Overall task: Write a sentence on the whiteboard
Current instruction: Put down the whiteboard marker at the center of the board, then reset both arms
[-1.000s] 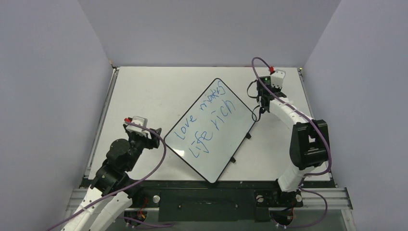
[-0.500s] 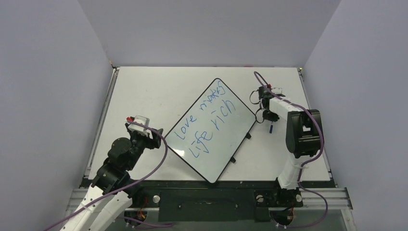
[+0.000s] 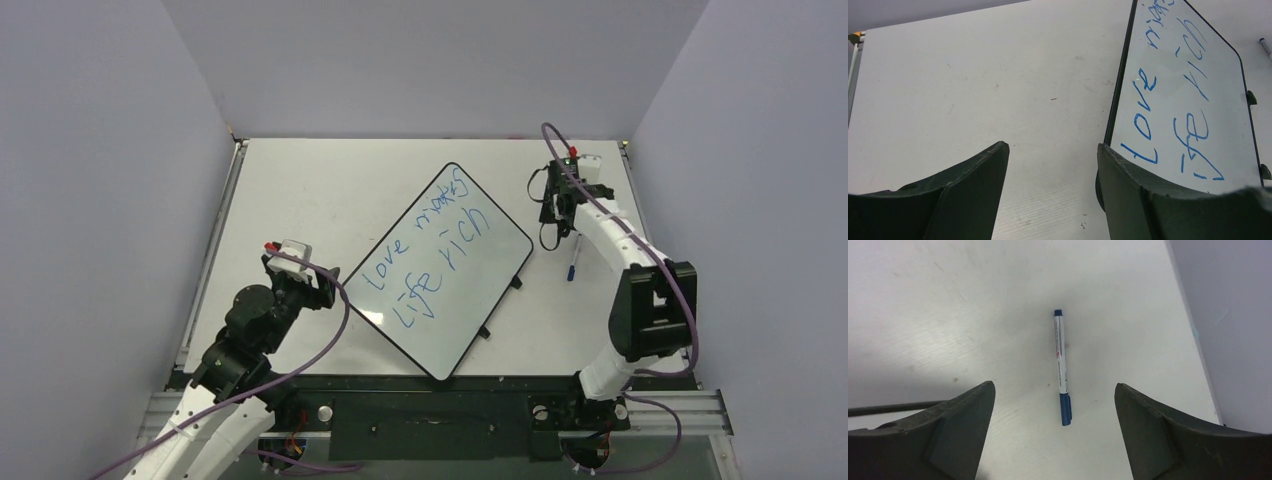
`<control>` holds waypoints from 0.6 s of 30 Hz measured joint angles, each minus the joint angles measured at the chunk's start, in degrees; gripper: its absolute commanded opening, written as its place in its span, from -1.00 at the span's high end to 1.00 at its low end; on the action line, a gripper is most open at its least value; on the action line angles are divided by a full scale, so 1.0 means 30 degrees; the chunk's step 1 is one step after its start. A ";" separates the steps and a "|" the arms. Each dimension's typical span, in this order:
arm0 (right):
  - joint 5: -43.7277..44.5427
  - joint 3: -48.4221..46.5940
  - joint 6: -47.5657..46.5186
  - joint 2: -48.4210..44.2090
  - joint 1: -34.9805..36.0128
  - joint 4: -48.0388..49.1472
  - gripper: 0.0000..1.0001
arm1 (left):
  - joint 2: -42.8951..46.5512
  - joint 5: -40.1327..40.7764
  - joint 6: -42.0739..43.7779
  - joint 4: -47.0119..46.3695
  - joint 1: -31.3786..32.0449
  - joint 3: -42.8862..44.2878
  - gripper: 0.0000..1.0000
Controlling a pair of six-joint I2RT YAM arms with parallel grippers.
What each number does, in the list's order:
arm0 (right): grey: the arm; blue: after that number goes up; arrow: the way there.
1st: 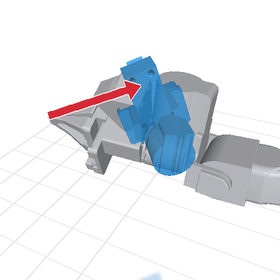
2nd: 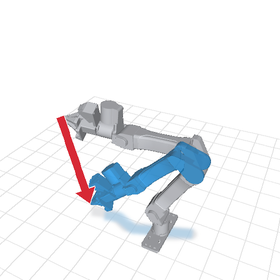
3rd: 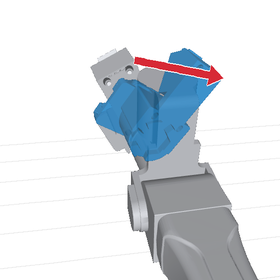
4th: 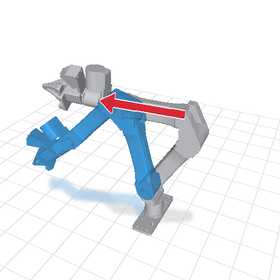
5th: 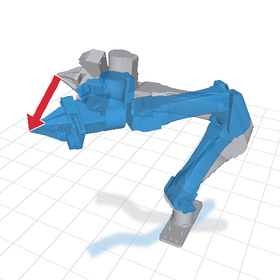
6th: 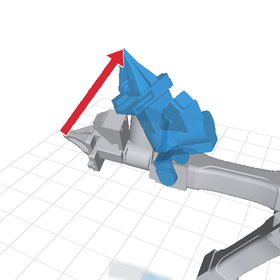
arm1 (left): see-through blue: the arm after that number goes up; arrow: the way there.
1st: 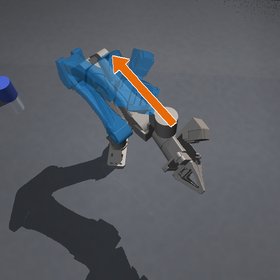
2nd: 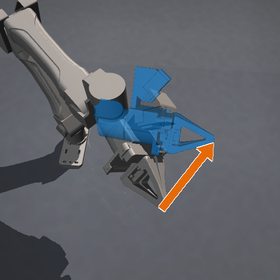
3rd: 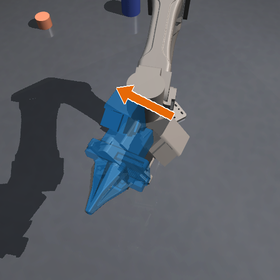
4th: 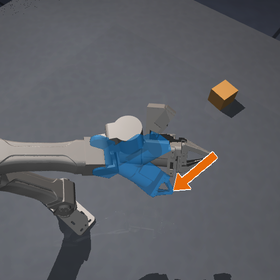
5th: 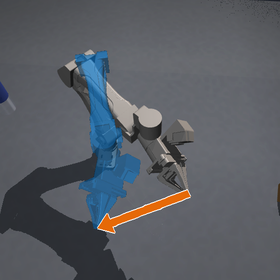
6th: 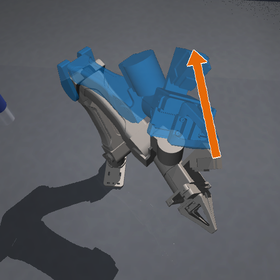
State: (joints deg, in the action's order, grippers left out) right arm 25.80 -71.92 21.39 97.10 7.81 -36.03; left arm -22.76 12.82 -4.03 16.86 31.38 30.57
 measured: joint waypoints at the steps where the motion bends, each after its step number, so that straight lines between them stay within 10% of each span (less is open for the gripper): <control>1: 0.0000 -0.0189 -0.0007 -0.0743 0.0138 -0.0058 -0.71 | -0.0007 0.0000 0.0000 0.0000 0.0000 0.0000 -0.26; 18: -0.1945 0.0576 -0.0415 -1.2320 0.3679 0.2521 -0.77 | -0.1173 0.0627 0.0503 -0.0146 -0.0015 0.0546 -0.30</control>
State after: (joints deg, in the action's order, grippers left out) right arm 19.97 -70.19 20.14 60.14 18.85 -28.47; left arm -26.28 14.70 -2.52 16.43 31.33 32.21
